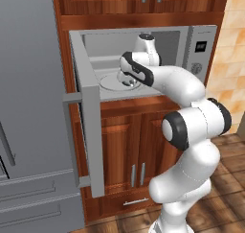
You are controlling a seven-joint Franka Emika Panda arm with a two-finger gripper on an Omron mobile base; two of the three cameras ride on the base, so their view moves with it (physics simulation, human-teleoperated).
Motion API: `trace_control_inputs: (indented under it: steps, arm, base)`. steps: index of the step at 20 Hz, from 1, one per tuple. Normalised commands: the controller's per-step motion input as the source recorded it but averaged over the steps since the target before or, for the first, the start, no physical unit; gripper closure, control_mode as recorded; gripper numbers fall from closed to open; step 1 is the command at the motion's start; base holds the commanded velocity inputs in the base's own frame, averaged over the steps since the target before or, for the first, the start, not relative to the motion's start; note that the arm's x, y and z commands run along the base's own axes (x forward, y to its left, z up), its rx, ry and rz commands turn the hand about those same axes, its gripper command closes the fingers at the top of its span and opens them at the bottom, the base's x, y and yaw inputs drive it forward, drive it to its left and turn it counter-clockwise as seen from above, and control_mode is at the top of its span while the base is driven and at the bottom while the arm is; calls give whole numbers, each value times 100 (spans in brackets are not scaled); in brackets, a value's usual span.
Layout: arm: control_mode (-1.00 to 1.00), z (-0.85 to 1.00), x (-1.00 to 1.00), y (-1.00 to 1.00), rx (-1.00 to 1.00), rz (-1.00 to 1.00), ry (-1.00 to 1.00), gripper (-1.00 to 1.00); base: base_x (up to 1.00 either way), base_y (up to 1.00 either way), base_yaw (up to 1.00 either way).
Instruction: Pick the mug from the counter and place it inside the microwave. Then close the microwave.
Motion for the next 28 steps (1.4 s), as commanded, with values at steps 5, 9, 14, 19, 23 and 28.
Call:
trace_control_inputs:
  steps: [5,9,14,19,23,28]
  arm:
    - [-100,0,34,8,0,0,0,100]
    - [-100,-1,27,7,0,0,0,100]
    - [-100,-8,27,0,0,0,0,100]
    - [-100,-17,28,0,-1,0,0,100]
    - [-100,-15,19,0,-1,0,0,100]
    - [-100,-15,21,0,-1,0,0,100]
  base:
    - [0,0,0]
    - [0,0,0]
    - [0,0,0]
    - [0,0,0]
    - [0,0,0]
    - [0,0,0]
